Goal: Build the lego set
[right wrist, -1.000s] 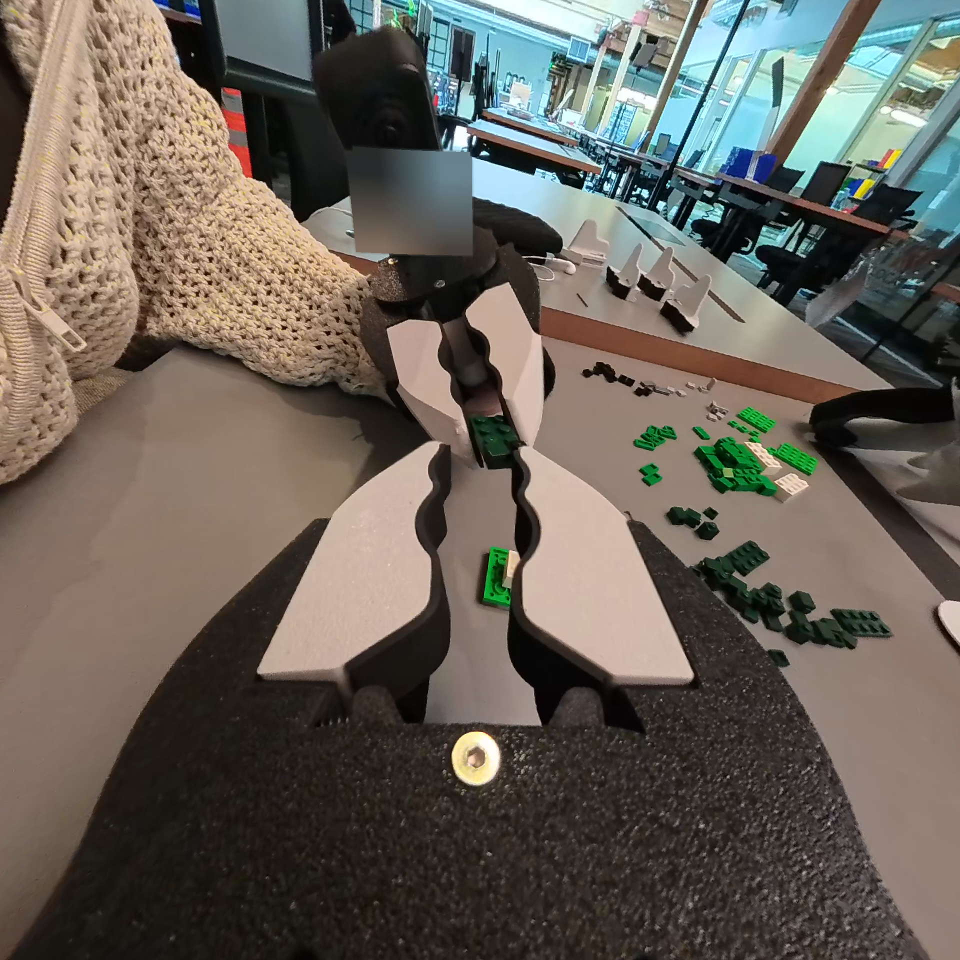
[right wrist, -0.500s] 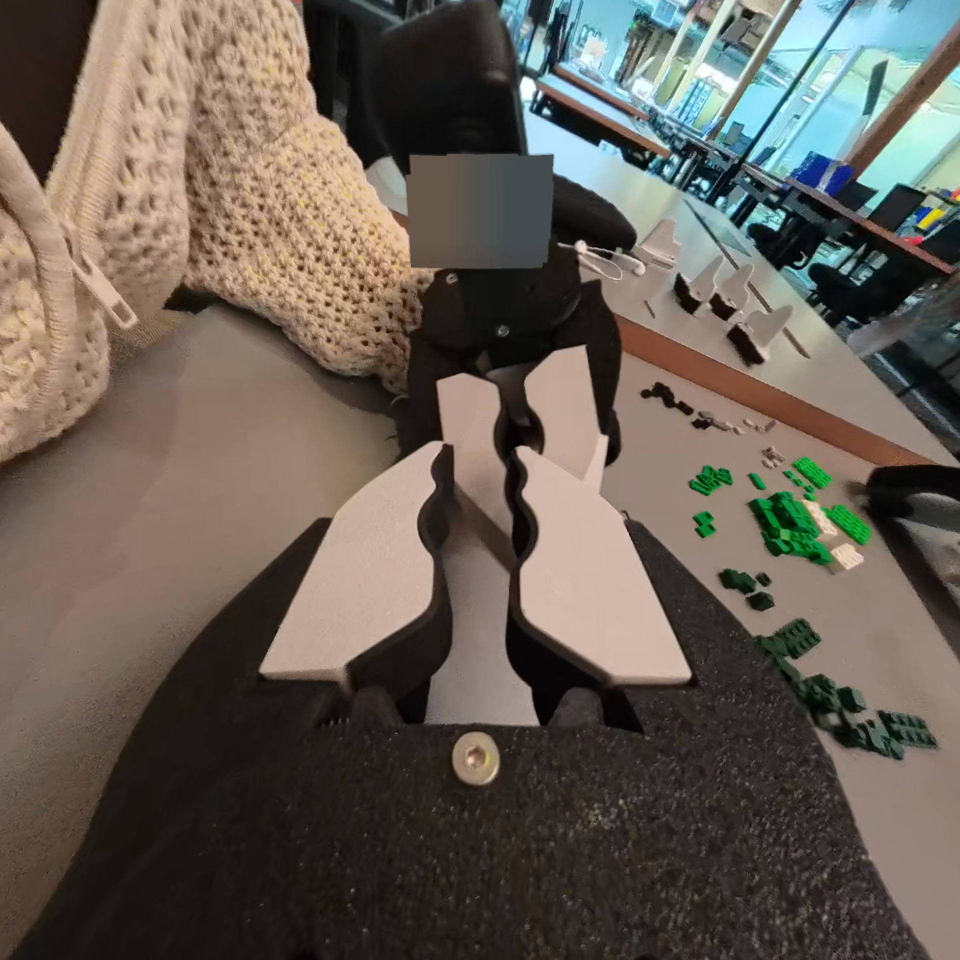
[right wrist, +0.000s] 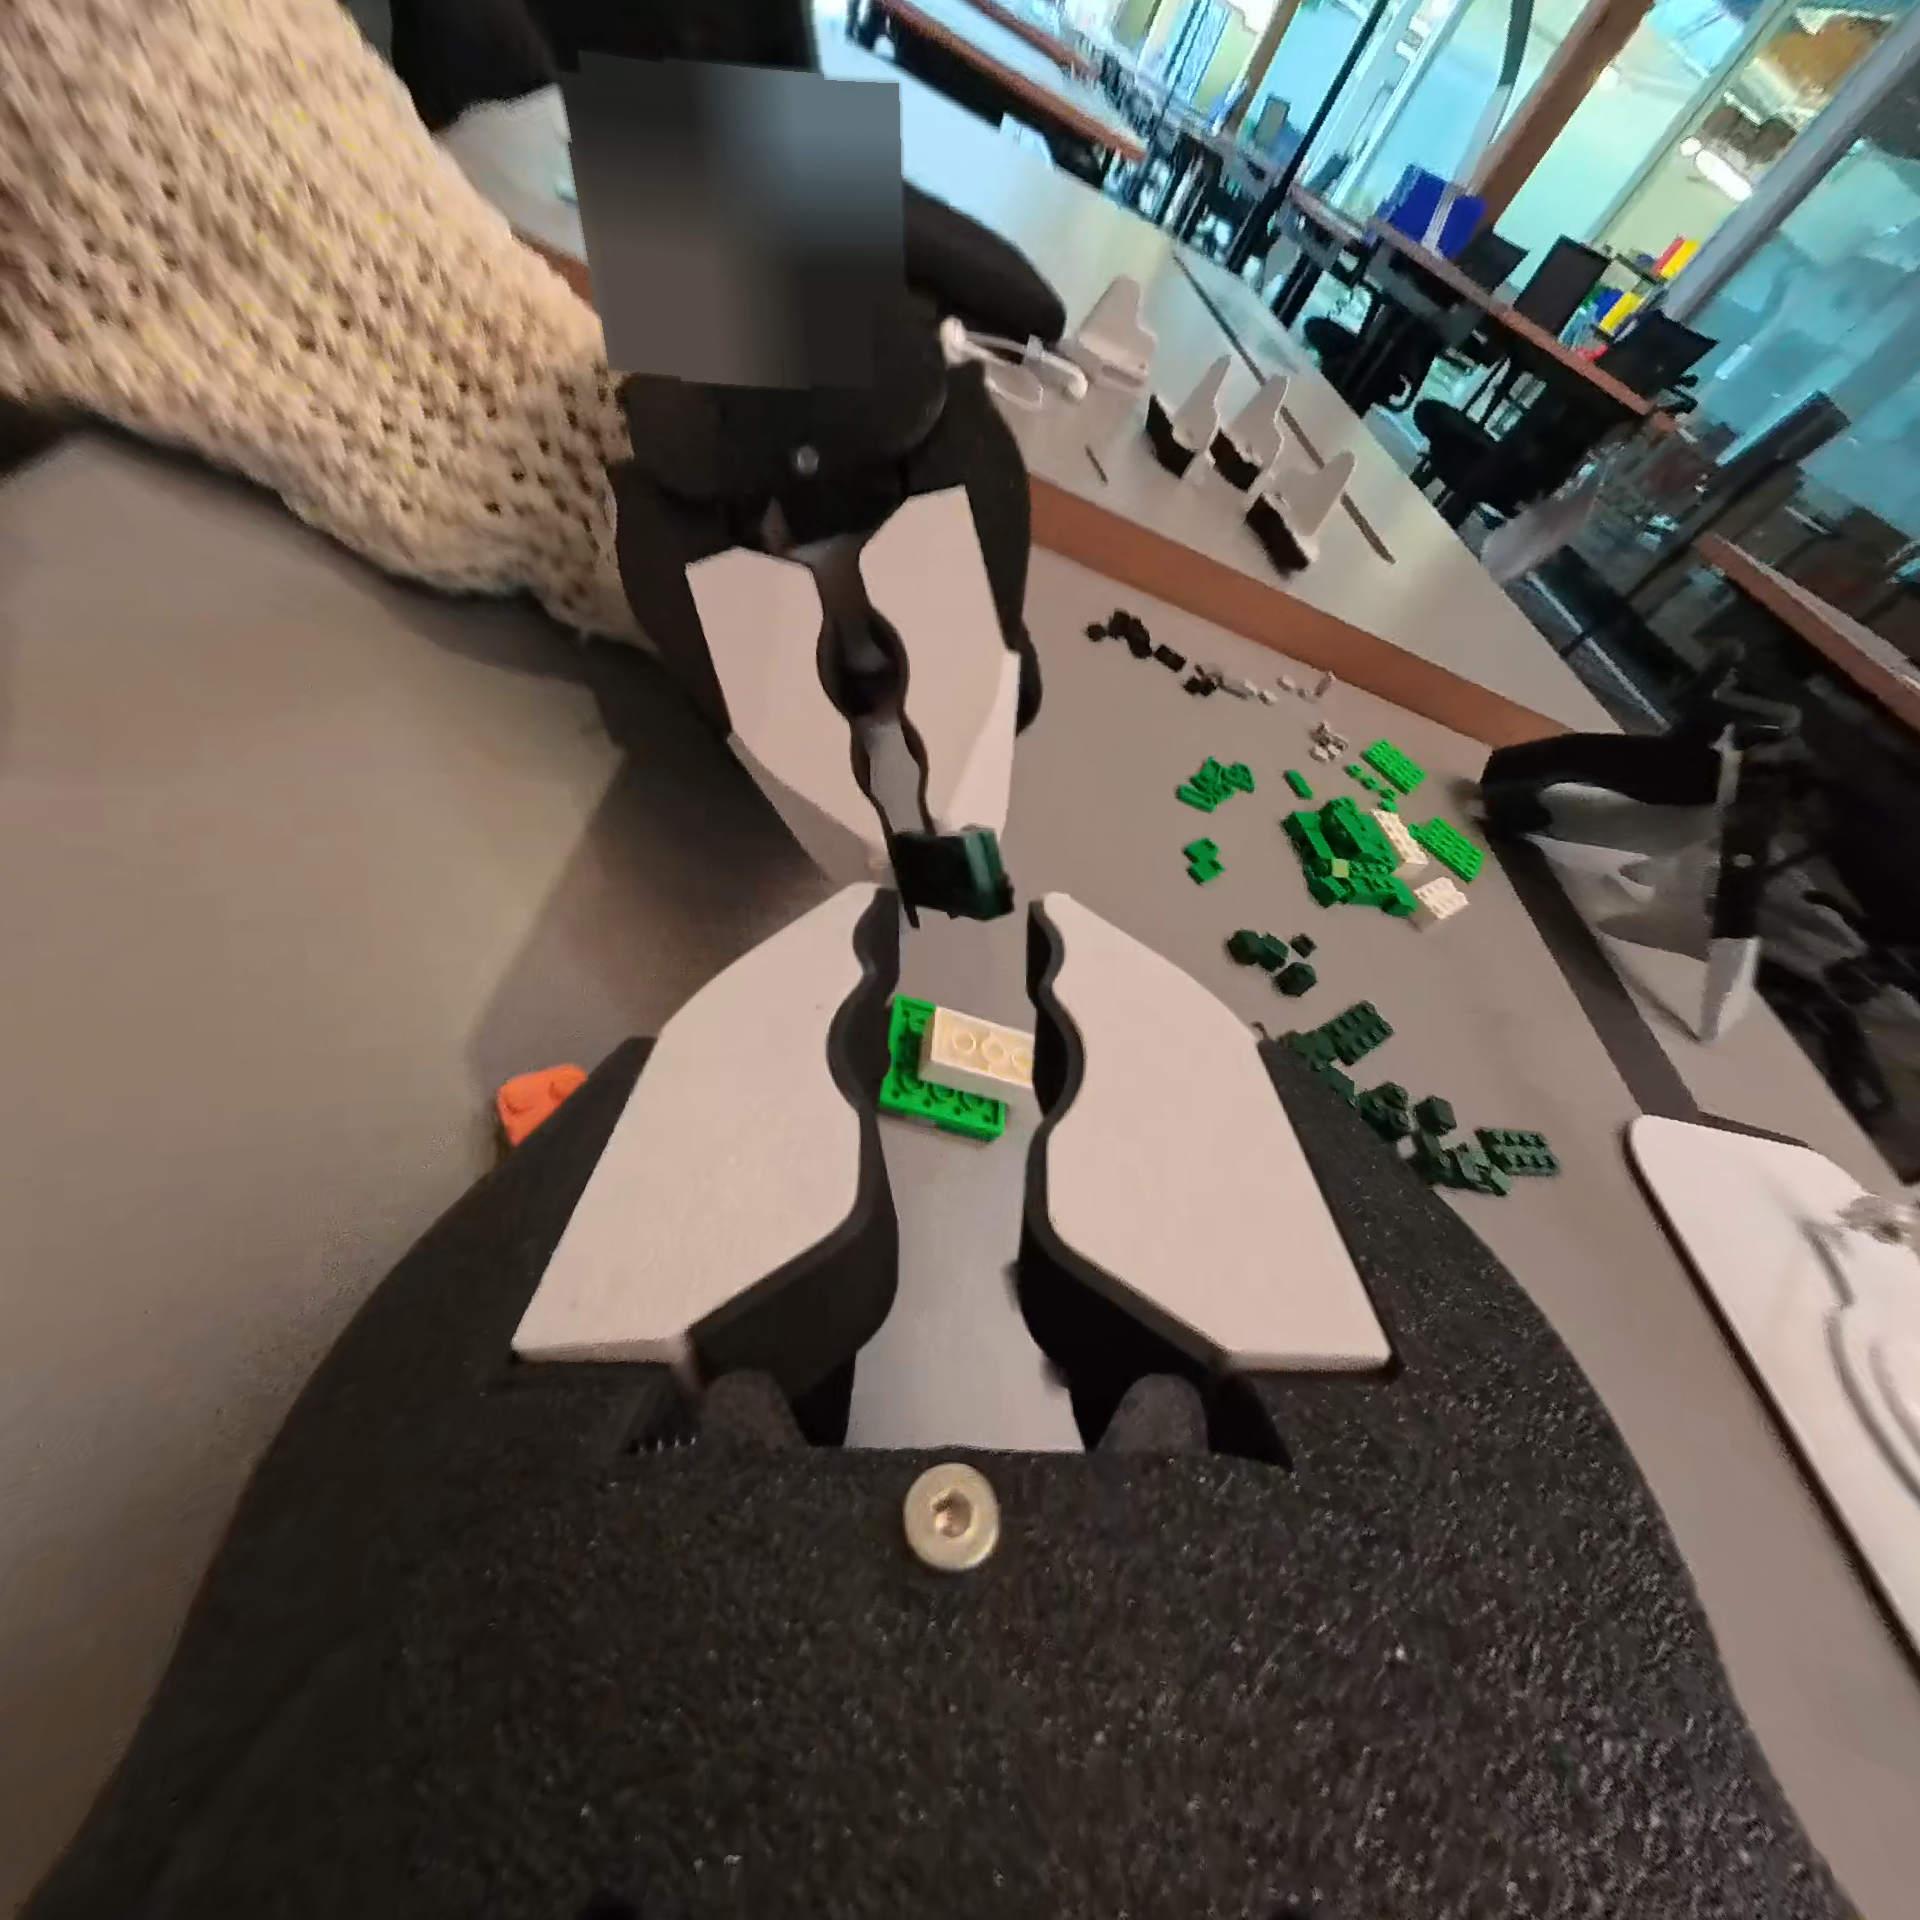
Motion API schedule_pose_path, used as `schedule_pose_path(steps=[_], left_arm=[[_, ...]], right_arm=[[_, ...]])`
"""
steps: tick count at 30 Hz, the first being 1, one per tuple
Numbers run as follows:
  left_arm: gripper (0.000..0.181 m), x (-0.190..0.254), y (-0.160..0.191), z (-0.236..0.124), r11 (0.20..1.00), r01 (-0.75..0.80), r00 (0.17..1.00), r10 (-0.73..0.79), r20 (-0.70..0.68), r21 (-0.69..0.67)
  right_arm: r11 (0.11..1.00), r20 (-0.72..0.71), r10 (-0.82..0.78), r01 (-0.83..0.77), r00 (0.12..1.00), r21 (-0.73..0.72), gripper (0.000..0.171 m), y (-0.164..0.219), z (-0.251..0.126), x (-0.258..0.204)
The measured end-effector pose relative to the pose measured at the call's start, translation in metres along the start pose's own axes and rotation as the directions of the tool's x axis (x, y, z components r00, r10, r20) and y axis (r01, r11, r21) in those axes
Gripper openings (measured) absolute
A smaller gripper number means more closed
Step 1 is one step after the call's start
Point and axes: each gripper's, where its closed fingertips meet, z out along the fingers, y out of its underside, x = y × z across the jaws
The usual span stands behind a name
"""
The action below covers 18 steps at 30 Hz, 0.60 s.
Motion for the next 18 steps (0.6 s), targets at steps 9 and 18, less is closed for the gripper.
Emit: schedule_pose_path(steps=[9,18], left_arm=[[0.006,0.009,-0.001,0.002,0.999,-0.055,0.998,0.054,-0.030,-0.001],[0.030,-0.022,-0.014,-0.008,0.987,0.118,0.985,-0.130,0.115,0.113]], right_arm=[[0.991,-0.023,-0.107,0.105,0.994,-0.085,0.013,0.007,0.010,-0.002],[0.910,-0.324,-0.414,0.402,0.851,-0.107,0.010,-0.015,0.000,0.027]])
